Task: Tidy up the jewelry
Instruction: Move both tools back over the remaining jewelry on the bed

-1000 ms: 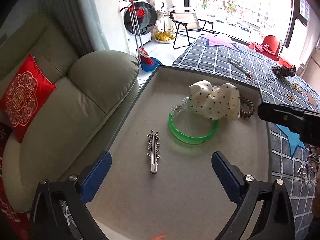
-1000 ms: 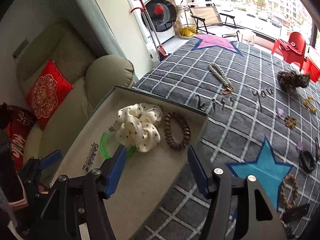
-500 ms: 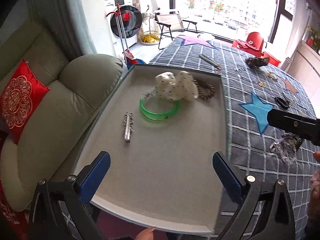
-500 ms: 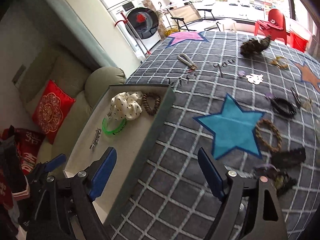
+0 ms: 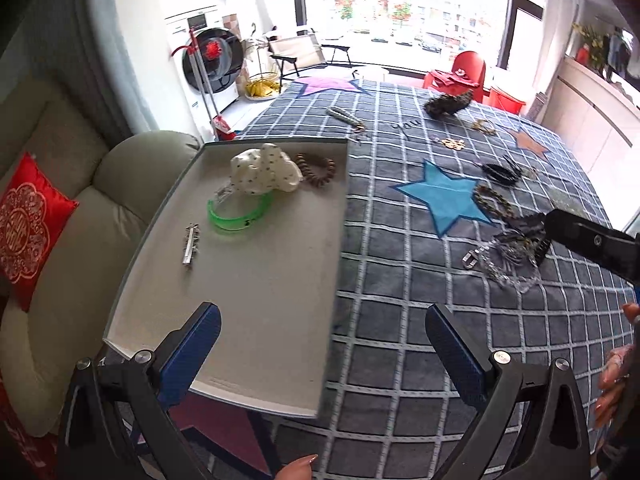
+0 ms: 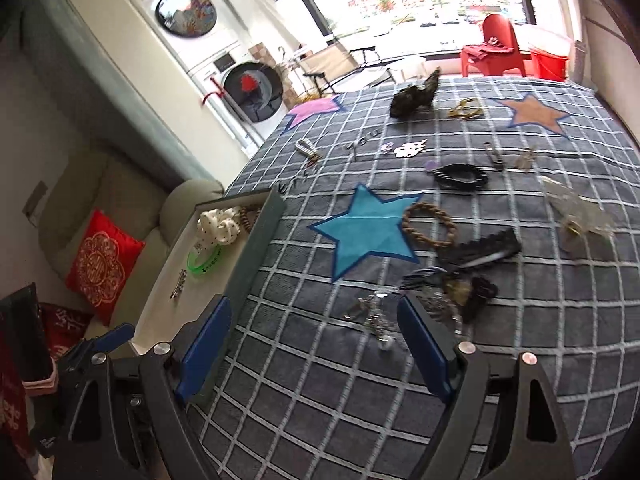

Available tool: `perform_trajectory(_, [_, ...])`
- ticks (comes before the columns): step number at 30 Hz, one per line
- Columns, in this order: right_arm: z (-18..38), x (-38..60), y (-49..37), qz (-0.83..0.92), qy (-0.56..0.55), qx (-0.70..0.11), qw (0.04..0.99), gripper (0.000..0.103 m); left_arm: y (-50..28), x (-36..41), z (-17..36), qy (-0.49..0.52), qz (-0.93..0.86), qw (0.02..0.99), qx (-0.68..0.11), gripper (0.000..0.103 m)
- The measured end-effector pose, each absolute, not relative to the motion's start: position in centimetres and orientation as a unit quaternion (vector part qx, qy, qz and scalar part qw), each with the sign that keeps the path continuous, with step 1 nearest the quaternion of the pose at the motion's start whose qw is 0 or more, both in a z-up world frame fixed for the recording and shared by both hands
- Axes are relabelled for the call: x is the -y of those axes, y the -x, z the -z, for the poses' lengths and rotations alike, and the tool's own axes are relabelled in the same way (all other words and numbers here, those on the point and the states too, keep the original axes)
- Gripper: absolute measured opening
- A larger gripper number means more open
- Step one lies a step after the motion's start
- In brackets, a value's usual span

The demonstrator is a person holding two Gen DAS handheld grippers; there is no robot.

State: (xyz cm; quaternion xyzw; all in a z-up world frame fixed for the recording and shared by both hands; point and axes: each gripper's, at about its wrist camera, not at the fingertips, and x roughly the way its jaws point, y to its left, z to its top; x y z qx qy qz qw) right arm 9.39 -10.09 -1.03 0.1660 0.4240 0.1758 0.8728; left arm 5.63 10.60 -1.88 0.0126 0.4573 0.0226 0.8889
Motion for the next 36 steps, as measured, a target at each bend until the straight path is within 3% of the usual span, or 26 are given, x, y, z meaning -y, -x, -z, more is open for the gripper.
perform_trajectory(17, [5.2,19.0,-7.0,-0.104,-0.174,-0.49,0.848,0.087,-6.1,-3.8,4.6,-0.027,0.021,0.875,-0.483,0.103])
perform_trajectory(36, [6.5,18.7,-10.9,-0.111,-0.164,-0.487,0.851,0.086,-9.5,-1.8,6.5,-0.039,0.021,0.873,-0.486,0.103])
